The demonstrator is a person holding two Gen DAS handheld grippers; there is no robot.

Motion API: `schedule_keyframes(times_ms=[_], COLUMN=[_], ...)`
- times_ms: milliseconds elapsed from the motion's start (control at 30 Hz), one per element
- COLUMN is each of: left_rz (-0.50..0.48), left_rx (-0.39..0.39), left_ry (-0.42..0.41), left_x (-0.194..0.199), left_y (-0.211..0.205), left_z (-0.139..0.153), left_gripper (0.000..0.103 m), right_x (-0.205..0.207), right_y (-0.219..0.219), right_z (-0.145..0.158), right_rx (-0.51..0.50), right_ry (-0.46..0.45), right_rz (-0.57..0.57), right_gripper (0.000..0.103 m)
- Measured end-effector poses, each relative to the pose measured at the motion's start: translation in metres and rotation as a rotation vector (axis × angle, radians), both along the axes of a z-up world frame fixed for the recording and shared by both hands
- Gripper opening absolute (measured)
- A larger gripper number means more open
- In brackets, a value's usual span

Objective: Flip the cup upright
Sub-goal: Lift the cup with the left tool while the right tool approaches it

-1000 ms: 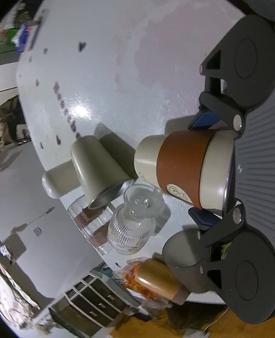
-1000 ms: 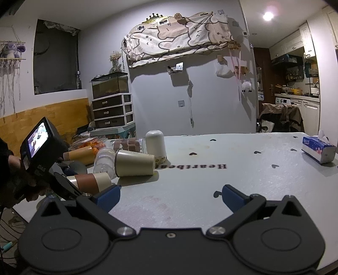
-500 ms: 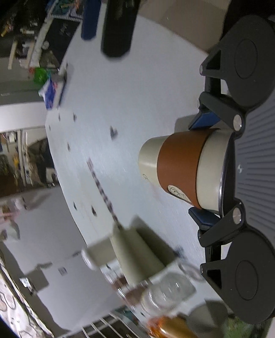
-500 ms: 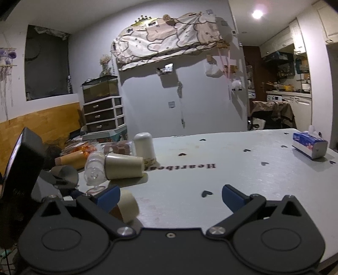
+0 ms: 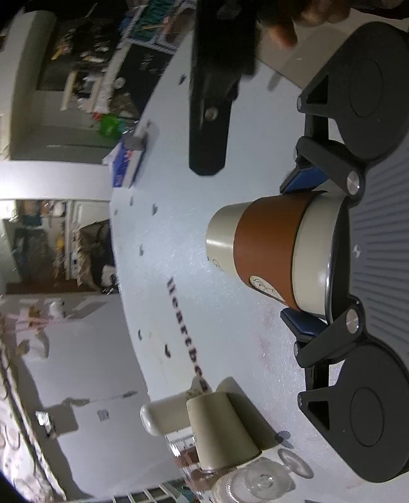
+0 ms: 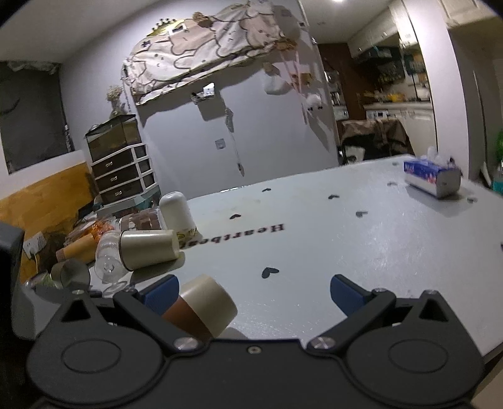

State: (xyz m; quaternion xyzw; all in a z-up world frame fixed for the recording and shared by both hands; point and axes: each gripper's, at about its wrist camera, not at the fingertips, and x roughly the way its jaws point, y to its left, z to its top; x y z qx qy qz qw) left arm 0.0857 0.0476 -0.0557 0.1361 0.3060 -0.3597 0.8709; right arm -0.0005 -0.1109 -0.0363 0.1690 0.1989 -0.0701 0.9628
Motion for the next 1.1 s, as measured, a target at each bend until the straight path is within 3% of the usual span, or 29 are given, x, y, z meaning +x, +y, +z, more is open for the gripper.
schedule_keyframes(times_ms=[200,400,567,700,867,1100], left_rz=[-0.018,-0.142,-0.205,-0.186,-0.128,-0.026], left_rx=[-0.011,0.084,0.133,0.168,0.165,0.13], left_ry=[0.012,-0.023,-0.064,-0.091,-0.106,-0.126], left_x=[0.001,0.001,-0.002,-0.003,-0.006,-0.015], left_y=[0.005,0.003,-0.002,-0.006,0.006,0.039], left_z=[0.001,0.002,-0.002,-0.009,-0.01,-0.016], left_gripper=[0.078,0.078,0.078,0.078,0.096,0.097], right_x=[0.018,0.033,0.063,0.089,0.1,0.106], right_y=[-0.006,-0.004,-0.005,-0.007,-0.007,-0.002], right_z=[-0.008,0.001,-0.004,-0.019,-0.029,-0.031], right_rx=[0.116,0.095,0.068,0.048,0.027,-0.058], right_ry=[0.035,0.043,0.119,0.217,0.259,0.299], right_rz=[0.033,0.051,0.06,0.053,0.056,0.068], right_gripper=[0.103,0.103,0.103,0.099,0.099,0.099])
